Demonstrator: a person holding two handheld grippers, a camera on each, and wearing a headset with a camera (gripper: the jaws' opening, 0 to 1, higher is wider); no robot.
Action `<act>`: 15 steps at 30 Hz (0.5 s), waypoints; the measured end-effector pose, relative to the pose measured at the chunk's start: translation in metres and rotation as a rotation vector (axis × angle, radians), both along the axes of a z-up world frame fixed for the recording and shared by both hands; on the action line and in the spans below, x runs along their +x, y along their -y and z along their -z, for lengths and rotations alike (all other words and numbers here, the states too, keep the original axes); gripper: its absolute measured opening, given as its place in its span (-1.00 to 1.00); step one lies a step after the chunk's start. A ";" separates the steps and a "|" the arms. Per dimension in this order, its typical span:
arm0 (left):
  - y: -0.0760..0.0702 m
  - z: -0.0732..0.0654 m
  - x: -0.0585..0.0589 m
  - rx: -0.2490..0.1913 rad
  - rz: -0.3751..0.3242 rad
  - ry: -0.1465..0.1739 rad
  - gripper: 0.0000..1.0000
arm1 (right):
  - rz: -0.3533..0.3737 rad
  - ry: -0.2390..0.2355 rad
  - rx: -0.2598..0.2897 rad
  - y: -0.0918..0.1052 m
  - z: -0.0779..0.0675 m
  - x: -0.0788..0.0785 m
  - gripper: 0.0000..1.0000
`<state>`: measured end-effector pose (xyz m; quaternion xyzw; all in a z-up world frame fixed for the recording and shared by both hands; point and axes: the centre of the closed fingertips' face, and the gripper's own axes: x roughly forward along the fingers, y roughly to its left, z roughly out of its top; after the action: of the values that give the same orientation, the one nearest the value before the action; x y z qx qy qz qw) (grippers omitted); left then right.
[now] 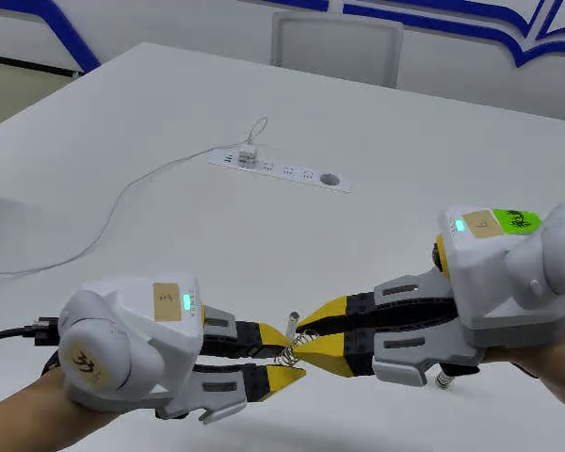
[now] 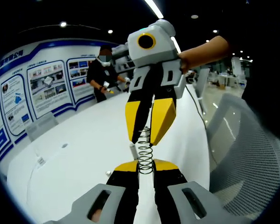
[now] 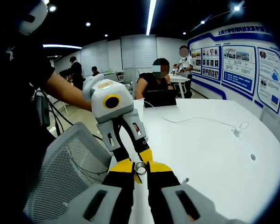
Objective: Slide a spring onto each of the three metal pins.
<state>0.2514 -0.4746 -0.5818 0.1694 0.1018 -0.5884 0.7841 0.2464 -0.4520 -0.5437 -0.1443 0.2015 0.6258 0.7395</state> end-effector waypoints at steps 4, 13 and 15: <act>-0.002 -0.001 0.003 -0.011 -0.018 -0.019 -0.78 | 0.006 0.002 -0.003 0.000 -0.001 0.002 -0.80; -0.011 -0.008 0.014 -0.065 -0.090 -0.052 -0.34 | 0.025 0.021 -0.005 0.000 -0.007 0.010 -0.79; -0.013 -0.009 0.016 -0.070 -0.103 -0.050 -0.26 | 0.030 0.025 -0.008 0.001 -0.008 0.013 -0.79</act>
<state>0.2675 -0.4611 -0.5732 0.1216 0.1095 -0.5545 0.8159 0.2595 -0.4525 -0.5359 -0.1518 0.1969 0.6119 0.7509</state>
